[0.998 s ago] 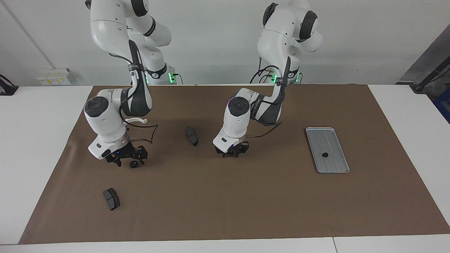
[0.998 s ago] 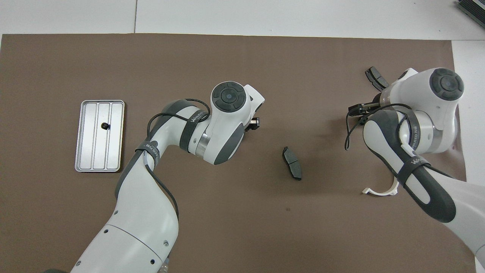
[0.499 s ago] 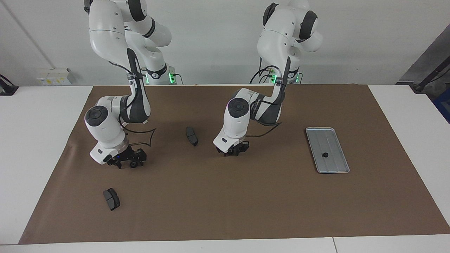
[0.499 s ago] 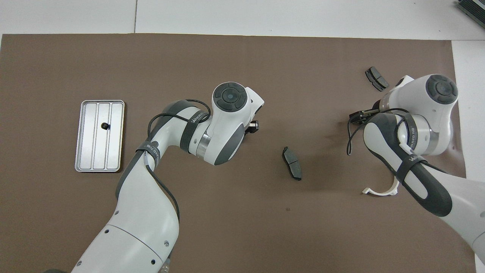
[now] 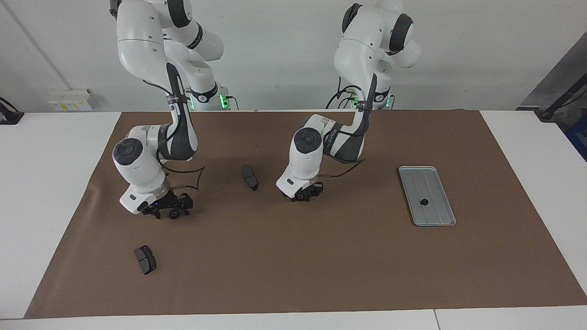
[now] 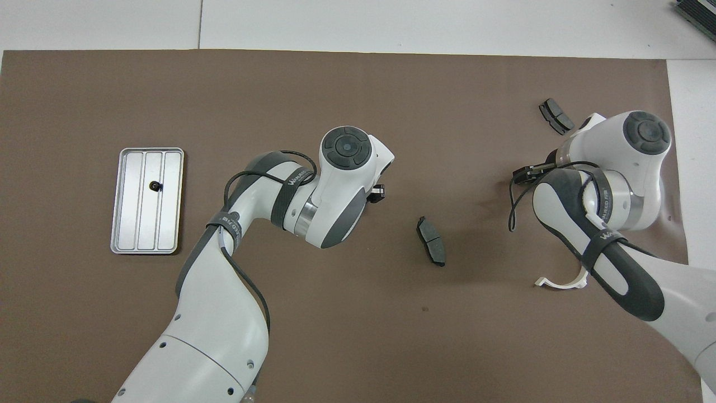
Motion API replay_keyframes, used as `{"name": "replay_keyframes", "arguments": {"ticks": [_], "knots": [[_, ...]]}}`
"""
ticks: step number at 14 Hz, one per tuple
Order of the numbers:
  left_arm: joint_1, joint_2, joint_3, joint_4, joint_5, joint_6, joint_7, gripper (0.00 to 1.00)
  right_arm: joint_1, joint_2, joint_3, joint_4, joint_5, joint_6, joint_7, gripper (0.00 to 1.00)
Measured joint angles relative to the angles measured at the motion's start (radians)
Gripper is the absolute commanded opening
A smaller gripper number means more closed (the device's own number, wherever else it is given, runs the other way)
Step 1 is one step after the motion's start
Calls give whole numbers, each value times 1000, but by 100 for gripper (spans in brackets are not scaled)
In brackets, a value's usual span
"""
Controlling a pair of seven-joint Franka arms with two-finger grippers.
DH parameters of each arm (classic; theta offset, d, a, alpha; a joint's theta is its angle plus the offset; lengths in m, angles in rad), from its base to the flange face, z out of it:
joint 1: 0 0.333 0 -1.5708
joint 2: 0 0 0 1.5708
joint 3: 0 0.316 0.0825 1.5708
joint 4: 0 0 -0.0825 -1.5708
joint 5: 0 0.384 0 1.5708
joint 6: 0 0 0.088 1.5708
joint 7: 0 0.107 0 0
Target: Pick bearing gear from pile to tray
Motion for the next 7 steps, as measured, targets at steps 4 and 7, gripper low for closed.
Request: {"name": "replay_keyframes", "arguments": {"ticks": [4,7], "knots": [[-1,-3,0,-1,0,-9,0,28,0,-2,0,-2,0,0,0,69],[-1,-4,0,-1,0,-9,0,10,0,-6,0,-3,0,-26,0,69]]}}
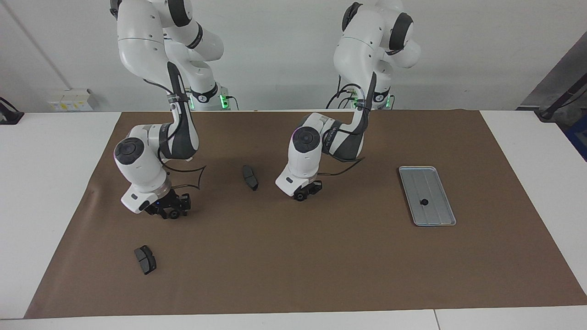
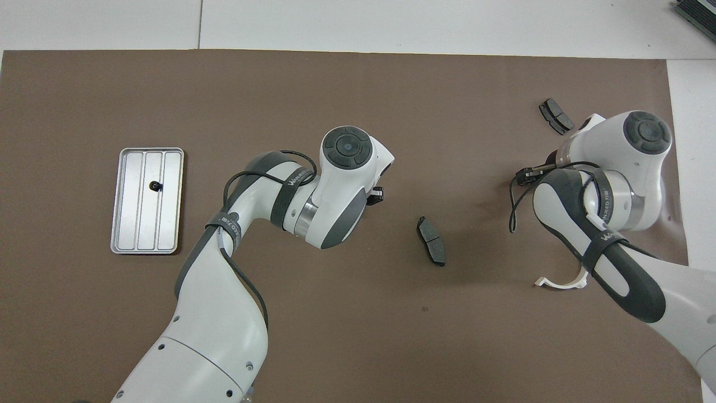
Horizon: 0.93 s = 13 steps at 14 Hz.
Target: Pick bearing gear from pile to tray
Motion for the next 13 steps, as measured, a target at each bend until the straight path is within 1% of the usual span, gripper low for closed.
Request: {"name": "replay_keyframes", "arguments": {"ticks": [1,2,4,5,6,7,8,9,11,13], "knots": [[0,0,0,0,0,0,0,7,0,-1,0,0,0,-8,0,67],[0,0,2,0,0,0,0,6,0,-2,0,-1,0,-9,0,62],[5,-7,18,6,0,1,-1,6,0,-3,0,-1,0,-9,0,52],[25,-22,28,11,0,-4,-2,6,0,-6,-1,-1,0,-9,0,45],[72,-43,31,18,1,-25,2,6,-1,-8,-1,-1,0,-10,0,36],[139,-69,32,28,1,-62,39,6,0,-8,0,-2,0,-10,0,21],[206,-96,33,37,1,-98,100,6,0,-9,0,-2,0,-10,0,3],[269,-126,35,40,1,-126,168,6,-1,-11,0,-2,0,-10,0,0],[390,-181,38,38,1,-182,313,7,0,-11,0,-2,0,-9,0,0],[505,-215,39,25,1,-226,487,7,2,-11,2,0,3,-9,1,0]]}}
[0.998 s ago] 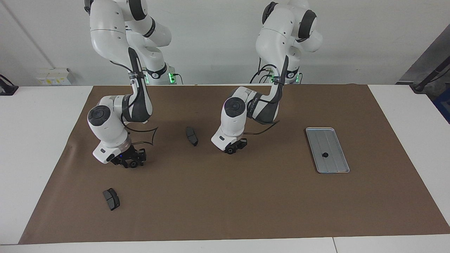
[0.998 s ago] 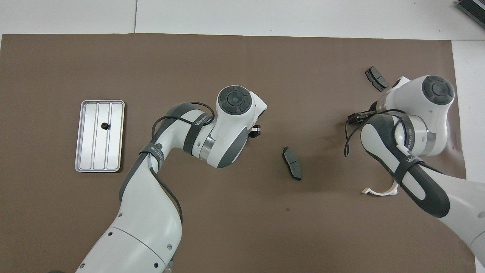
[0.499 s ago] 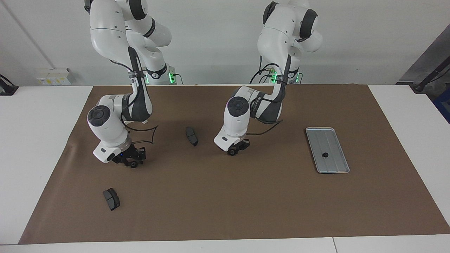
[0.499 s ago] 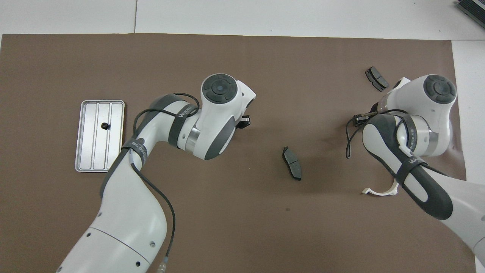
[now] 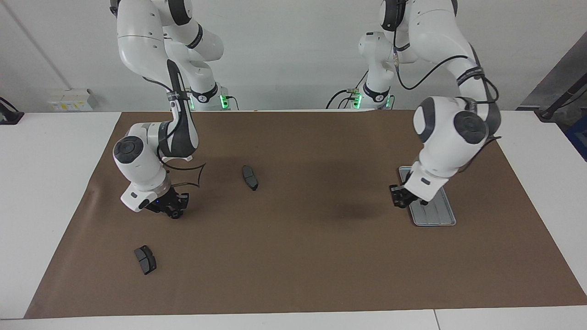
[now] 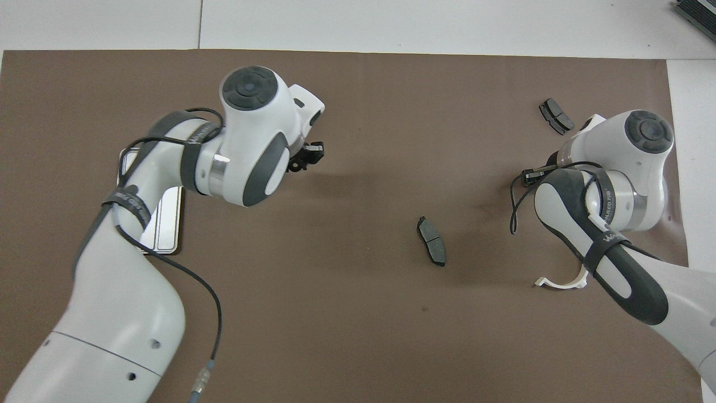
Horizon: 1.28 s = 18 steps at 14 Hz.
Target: Pick bearing gear from pile to tray
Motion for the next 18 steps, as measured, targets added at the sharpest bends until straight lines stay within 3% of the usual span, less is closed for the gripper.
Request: {"name": "replay_keyframes", "arguments": {"ticks": [4,10,12,14,15,17,18], "knots": [[127,-39,1,-130,0,9,219,8,60,-42,8,17,4,-17,162,0],[174,-163,-5,-506,0,255,284,11,281,-91,17,74,43,-62,622,0],[174,-197,-8,-579,0,282,284,26,343,-89,19,80,117,-4,715,0],[172,-216,-12,-612,0,298,284,62,413,-83,20,82,149,46,826,0],[171,-220,-13,-615,0,299,284,64,444,-77,21,82,150,65,879,0],[170,-224,-16,-615,0,306,284,82,509,-47,22,81,150,133,988,0],[169,-225,-17,-612,0,315,284,81,540,-23,22,81,150,172,1036,0]]}}
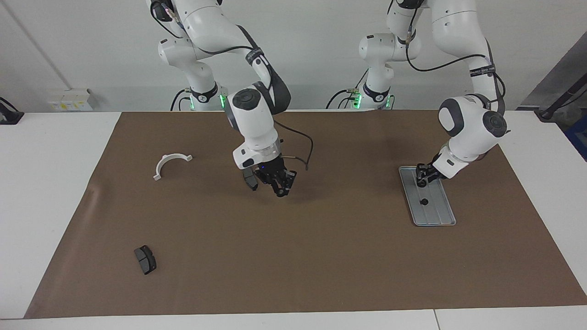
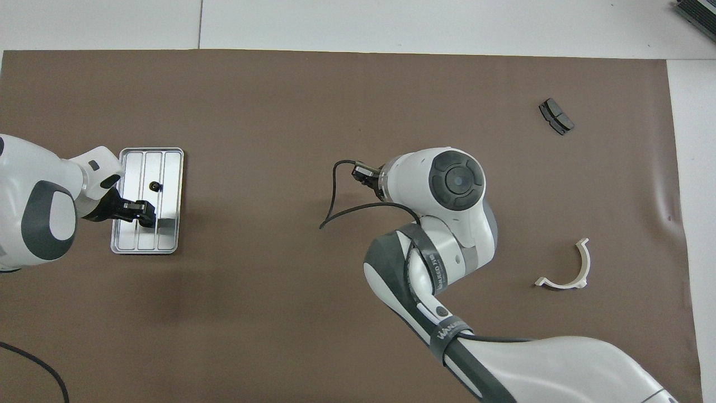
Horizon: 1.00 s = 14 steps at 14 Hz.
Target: Pick bearing gear from pile to tray
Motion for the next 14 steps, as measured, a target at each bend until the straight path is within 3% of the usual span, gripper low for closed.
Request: {"name": "replay_keyframes", "arguments": {"ticks": [3,5,7,11,14], "knots": [[-27,-3,-2,52,0,3,-37,74,61,70,0,0,0,69,72,0],[-81,-3,-5,104,0,-4,-128,74,76,92,-1,0,0,72,82,15],[-147,-2,-8,147,0,-16,-233,74,75,95,-5,-6,0,72,82,100],[-248,15,-15,200,-7,-18,-377,69,74,94,-15,-13,-14,71,81,100],[-315,41,-19,263,-39,-17,-473,68,26,55,-27,-10,-122,43,69,100]]}}
